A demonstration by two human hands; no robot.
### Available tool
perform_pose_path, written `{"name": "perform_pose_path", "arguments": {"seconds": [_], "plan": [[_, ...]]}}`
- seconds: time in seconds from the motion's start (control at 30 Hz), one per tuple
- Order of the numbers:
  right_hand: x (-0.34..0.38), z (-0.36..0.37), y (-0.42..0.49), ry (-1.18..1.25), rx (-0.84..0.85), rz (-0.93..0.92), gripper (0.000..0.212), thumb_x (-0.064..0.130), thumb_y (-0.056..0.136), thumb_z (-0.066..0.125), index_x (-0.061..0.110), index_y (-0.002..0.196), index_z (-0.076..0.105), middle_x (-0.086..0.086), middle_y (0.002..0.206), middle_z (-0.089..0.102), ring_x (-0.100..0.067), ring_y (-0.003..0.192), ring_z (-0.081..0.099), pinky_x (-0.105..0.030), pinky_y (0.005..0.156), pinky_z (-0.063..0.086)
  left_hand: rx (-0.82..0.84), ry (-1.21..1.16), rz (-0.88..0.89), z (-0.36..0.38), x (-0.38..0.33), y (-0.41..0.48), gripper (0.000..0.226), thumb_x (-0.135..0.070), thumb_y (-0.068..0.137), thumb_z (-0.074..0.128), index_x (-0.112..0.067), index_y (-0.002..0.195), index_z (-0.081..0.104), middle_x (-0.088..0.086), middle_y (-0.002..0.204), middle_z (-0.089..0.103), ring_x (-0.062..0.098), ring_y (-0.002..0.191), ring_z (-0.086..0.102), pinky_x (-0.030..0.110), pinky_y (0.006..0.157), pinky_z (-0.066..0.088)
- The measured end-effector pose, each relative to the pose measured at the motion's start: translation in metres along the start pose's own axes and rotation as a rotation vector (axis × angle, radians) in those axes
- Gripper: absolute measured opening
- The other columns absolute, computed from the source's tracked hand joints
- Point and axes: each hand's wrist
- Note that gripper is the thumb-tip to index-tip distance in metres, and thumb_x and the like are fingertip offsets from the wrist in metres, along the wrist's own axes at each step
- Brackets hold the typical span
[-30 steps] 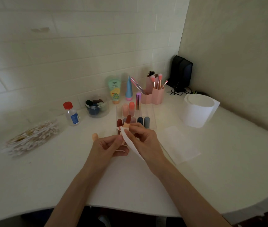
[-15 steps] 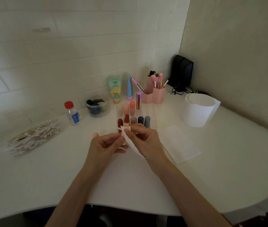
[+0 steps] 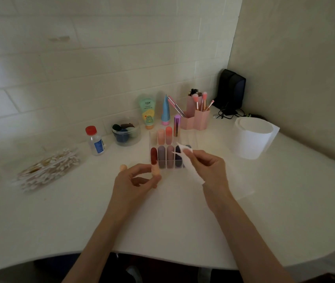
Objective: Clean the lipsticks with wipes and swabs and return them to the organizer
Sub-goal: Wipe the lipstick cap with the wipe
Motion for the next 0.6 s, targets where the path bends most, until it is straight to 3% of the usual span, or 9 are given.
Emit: {"name": "perform_pose_path", "arguments": {"seconds": [0.07,0.13,0.17,0.23,0.27,0.3,0.4,0.47,0.6], "plan": [[0.002,-0.006,0.001,0.048,-0.032,0.02,0.022,0.029,0.09,0.077,0.017,0.107,0.081,-0.011,0.1,0.078,-0.021,0.088,0.069,-0.033,0.081,0.055,-0.015,0.059,0.017,0.001,0.001,0.001,0.021,-0.03,0.083,0.081,-0.027,0.103,0.076,-0.018,0.104,0.073,0.014,0.078,0.072,0.011,0.08,0.051],[0.004,-0.01,0.002,0.068,-0.047,0.02,0.02,0.019,0.093,0.074,0.014,0.112,0.08,-0.011,0.104,0.078,-0.015,0.088,0.068,-0.022,0.074,0.053,-0.014,0.103,0.011,0.005,-0.001,0.002,0.017,-0.031,0.084,0.081,-0.029,0.1,0.076,-0.024,0.1,0.072,0.017,0.071,0.069,0.005,0.084,0.042],[0.005,-0.011,0.001,0.069,-0.046,0.013,0.021,0.015,0.094,0.072,0.012,0.114,0.079,-0.011,0.105,0.078,-0.012,0.088,0.067,-0.017,0.072,0.051,-0.01,0.129,0.0,0.007,-0.001,0.004,0.016,-0.034,0.084,0.081,-0.031,0.099,0.075,-0.028,0.099,0.071,0.015,0.07,0.069,0.008,0.091,0.041],[0.006,-0.012,0.0,0.095,-0.041,-0.002,0.021,0.014,0.094,0.071,0.011,0.114,0.078,-0.012,0.107,0.077,-0.009,0.087,0.067,-0.015,0.071,0.05,0.01,0.191,-0.015,0.013,-0.001,0.009,0.015,-0.04,0.084,0.08,-0.036,0.097,0.075,-0.031,0.098,0.069,0.007,0.07,0.069,0.031,0.101,0.046],[0.006,-0.013,0.0,0.11,-0.033,-0.014,0.021,0.016,0.094,0.071,0.012,0.113,0.079,-0.012,0.106,0.077,-0.01,0.087,0.067,-0.016,0.072,0.05,0.014,0.215,-0.02,0.016,-0.001,0.011,0.014,-0.041,0.084,0.079,-0.037,0.096,0.075,-0.03,0.097,0.07,0.005,0.07,0.069,0.036,0.099,0.047],[0.007,-0.014,0.0,0.114,-0.019,-0.031,0.02,0.018,0.095,0.07,0.012,0.112,0.079,-0.014,0.105,0.077,-0.01,0.087,0.067,-0.018,0.074,0.05,0.013,0.219,-0.022,0.02,-0.004,0.013,0.013,-0.041,0.084,0.079,-0.037,0.096,0.075,-0.028,0.094,0.071,0.004,0.07,0.069,0.032,0.094,0.047],[0.009,-0.014,-0.001,0.158,0.005,-0.041,0.015,0.021,0.096,0.069,0.018,0.102,0.082,-0.011,0.097,0.077,-0.011,0.086,0.065,-0.023,0.078,0.049,-0.002,0.202,-0.033,0.028,-0.009,0.017,0.015,-0.037,0.086,0.078,-0.031,0.099,0.076,-0.018,0.094,0.073,0.01,0.071,0.069,0.008,0.074,0.046],[0.01,-0.015,-0.001,0.202,-0.009,-0.044,0.02,0.016,0.097,0.066,0.025,0.097,0.084,-0.002,0.095,0.078,-0.009,0.084,0.067,-0.02,0.074,0.051,-0.014,0.228,-0.043,0.029,-0.01,0.018,0.017,-0.037,0.086,0.078,-0.028,0.1,0.076,-0.015,0.097,0.074,0.011,0.072,0.069,-0.002,0.073,0.039],[0.005,-0.018,0.001,0.204,-0.002,-0.077,0.024,0.006,0.098,0.063,0.019,0.105,0.082,-0.002,0.094,0.074,-0.013,0.085,0.062,-0.024,0.073,0.045,-0.007,0.28,-0.034,0.029,-0.009,0.018,0.018,-0.039,0.086,0.077,-0.03,0.102,0.075,-0.018,0.097,0.074,0.005,0.072,0.068,-0.002,0.072,0.038]]}}
Point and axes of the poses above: each hand's wrist, its own y-axis towards the middle knuckle, its own z-axis out of the palm, x = y × z
